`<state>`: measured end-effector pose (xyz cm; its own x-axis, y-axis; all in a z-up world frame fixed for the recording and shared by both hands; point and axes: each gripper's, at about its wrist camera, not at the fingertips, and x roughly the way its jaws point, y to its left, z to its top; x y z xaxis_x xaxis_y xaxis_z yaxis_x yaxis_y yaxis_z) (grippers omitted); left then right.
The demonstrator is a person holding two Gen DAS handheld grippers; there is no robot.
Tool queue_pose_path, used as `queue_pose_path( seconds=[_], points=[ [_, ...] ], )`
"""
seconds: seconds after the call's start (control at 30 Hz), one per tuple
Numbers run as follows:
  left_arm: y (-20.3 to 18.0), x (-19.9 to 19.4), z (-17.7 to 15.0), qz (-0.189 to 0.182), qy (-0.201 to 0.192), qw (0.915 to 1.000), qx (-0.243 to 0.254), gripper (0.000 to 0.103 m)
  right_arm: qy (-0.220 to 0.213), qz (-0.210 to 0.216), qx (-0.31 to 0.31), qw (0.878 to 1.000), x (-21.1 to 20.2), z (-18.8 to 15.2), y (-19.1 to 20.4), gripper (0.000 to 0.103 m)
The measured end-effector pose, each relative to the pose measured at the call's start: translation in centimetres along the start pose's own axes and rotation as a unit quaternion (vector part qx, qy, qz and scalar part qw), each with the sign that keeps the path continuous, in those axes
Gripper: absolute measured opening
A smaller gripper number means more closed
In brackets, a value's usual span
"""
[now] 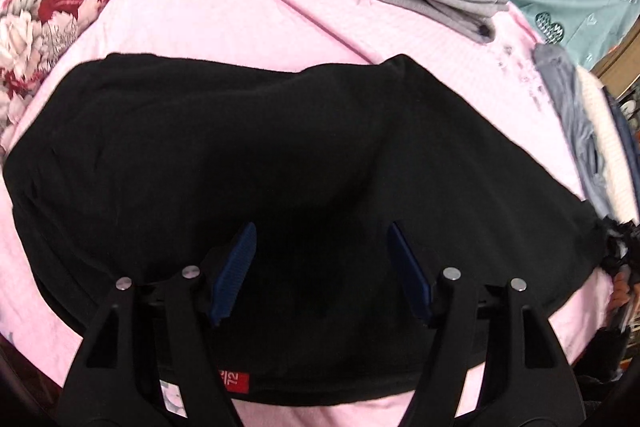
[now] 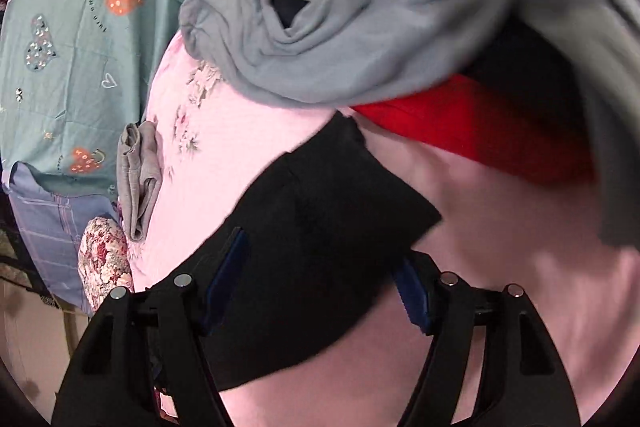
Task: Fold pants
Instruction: 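Smooth the folded black pants with the left gripper while the right gripper grasps a leg end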
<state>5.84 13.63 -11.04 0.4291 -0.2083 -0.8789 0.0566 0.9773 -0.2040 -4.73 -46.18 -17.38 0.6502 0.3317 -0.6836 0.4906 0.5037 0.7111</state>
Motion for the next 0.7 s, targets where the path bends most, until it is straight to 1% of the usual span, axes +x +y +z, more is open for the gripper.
queue_pose_path(
  seconds=[0.07,0.1,0.13,0.17,0.2,0.27,0.37,0.43,0.5,0.6,0.67,0.7],
  points=[
    [-0.5,0.0,0.0,0.016,0.0,0.9998,0.007,0.069,0.004,0.013,-0.01,1.0,0.9,0.6,0.4,0.07],
    [-0.8,0.0,0.0,0.024,0.001,0.9997,0.009,0.069,0.003,0.009,-0.017,1.0,1.3,0.7,0.4,0.052],
    [-1.2,-0.1,0.1,0.029,0.002,0.9995,0.011,0.068,0.003,-0.009,-0.02,1.0,1.6,0.6,0.3,0.026],
    [-1.6,-0.3,0.2,0.03,0.002,0.9994,0.015,0.067,0.0,-0.004,-0.021,1.0,1.7,0.5,0.0,0.026],
    [-2.6,-0.8,0.5,0.026,-0.001,0.9993,0.026,0.067,-0.003,-0.003,-0.019,1.0,1.5,0.4,-0.1,0.023],
    [-5.1,-1.7,1.1,0.012,-0.011,0.9985,0.053,0.067,-0.019,-0.012,-0.034,0.999,0.7,0.0,0.4,0.023],
    [-11.3,-2.2,1.9,-0.034,-0.002,0.9929,0.114,0.067,-0.048,-0.014,-0.069,0.996,-1.1,-0.8,2.3,0.022],
    [-16.4,-1.5,2.2,-0.074,0.016,0.9852,0.153,0.067,-0.061,-0.006,-0.077,0.995,-2.3,-1.2,3.2,0.022],
    [-21.6,-0.1,2.0,-0.113,0.037,0.9754,0.186,0.067,-0.069,-0.008,-0.087,0.994,-2.8,-1.5,4.0,0.022],
    [-28.6,2.2,0.8,-0.147,0.057,0.9612,0.226,0.067,-0.079,-0.022,-0.114,0.99,-3.0,-1.8,5.3,0.022],
    [-32.3,3.6,0.0,-0.154,0.064,0.9529,0.253,0.059,-0.074,-0.026,-0.122,0.989,-2.6,-2.1,5.8,0.022],
    [-34.0,4.4,-0.5,-0.155,0.067,0.9495,0.264,0.05,-0.071,-0.024,-0.124,0.989,-2.5,-2.3,6.0,0.022]
  ],
)
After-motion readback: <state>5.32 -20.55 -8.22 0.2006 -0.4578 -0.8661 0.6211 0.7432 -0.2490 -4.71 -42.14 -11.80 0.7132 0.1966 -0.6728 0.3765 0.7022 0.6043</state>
